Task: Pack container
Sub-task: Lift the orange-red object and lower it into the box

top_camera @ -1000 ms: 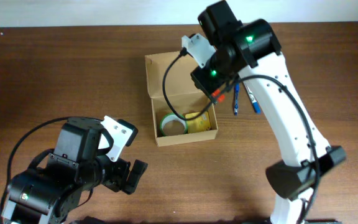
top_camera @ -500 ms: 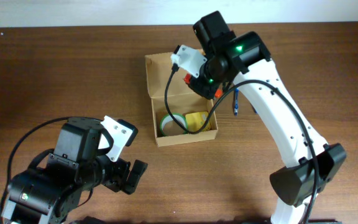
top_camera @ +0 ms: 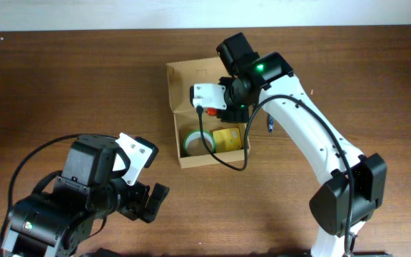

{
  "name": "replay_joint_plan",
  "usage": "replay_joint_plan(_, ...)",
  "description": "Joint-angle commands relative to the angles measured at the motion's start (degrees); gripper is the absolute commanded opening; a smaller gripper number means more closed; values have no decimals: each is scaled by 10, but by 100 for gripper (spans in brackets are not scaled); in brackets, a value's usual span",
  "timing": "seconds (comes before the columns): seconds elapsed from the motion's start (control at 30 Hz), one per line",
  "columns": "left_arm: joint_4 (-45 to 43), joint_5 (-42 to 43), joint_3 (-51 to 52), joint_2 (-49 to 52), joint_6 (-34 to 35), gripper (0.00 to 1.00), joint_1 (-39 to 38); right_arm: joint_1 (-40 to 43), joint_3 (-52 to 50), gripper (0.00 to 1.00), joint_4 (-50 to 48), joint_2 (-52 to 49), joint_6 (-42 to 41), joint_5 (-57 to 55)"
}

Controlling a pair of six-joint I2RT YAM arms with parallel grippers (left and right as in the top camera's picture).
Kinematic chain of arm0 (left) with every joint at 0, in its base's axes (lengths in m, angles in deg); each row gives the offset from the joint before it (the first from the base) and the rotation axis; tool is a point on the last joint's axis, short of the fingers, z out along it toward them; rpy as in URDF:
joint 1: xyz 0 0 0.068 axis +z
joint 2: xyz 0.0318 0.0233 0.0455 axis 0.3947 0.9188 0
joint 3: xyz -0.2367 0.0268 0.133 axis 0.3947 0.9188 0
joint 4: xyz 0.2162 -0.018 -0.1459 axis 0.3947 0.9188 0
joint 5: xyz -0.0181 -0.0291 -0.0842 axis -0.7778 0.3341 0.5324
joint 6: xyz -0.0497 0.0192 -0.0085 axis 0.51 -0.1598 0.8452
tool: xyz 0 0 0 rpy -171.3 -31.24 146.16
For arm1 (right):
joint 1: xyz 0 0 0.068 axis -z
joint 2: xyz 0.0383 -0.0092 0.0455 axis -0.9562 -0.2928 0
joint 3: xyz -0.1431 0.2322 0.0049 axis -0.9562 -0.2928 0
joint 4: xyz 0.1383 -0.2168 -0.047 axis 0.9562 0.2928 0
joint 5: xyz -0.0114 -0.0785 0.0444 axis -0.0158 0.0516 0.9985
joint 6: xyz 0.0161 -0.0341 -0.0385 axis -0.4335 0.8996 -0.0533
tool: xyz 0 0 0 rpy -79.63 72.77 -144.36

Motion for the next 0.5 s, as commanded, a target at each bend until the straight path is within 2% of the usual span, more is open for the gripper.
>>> replay_joint_plan(0.0, 0, 8, -2, -3, -11, 100, 2, -7, -10, 4, -11, -7, 72, 35)
replay_joint_plan(0.27, 0, 8, -2, -3, -11, 99, 2, -8, -11, 4, -25, -42, 92, 42)
replay_joint_plan(0.47, 0, 8, -2, -3, -11, 100, 1, -8, -12, 4, -35, -64, 92, 87)
